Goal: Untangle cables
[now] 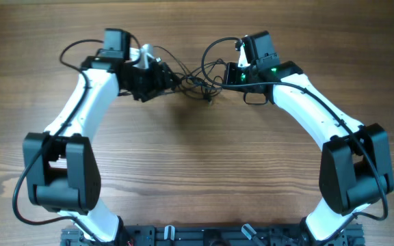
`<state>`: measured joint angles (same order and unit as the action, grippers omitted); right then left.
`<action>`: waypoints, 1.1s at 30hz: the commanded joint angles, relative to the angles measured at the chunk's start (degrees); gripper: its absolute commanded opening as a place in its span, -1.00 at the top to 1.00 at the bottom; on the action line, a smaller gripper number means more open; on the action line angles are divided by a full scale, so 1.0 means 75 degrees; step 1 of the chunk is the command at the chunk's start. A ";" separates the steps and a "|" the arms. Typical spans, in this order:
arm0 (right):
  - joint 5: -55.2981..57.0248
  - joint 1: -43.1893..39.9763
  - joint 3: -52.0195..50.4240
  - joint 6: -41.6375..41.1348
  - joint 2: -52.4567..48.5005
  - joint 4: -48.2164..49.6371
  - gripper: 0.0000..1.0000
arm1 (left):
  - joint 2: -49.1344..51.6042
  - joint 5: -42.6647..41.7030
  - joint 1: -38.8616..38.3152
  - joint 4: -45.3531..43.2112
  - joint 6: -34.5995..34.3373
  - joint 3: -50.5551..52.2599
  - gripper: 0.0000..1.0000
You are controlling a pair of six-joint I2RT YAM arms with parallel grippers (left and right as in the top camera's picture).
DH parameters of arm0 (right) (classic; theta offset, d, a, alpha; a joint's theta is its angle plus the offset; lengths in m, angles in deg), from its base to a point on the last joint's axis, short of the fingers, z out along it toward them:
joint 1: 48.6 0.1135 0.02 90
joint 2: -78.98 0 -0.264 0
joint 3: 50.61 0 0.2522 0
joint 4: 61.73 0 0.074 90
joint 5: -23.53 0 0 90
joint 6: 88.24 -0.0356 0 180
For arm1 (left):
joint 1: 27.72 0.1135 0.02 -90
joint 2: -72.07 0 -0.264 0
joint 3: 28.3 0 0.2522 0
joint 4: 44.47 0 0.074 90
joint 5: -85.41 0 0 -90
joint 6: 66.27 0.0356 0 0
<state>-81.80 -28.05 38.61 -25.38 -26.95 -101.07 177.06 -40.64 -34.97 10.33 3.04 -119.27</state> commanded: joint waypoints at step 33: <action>-0.1786 0.0000 -0.0023 -0.0376 -0.0079 0.0595 0.91 | 0.0312 0.2334 -0.0956 -0.0912 -0.3564 -0.0061 0.38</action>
<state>-95.79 -28.05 38.61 -27.98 -26.95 -96.85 177.23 -25.32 -41.72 4.34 -20.76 -119.27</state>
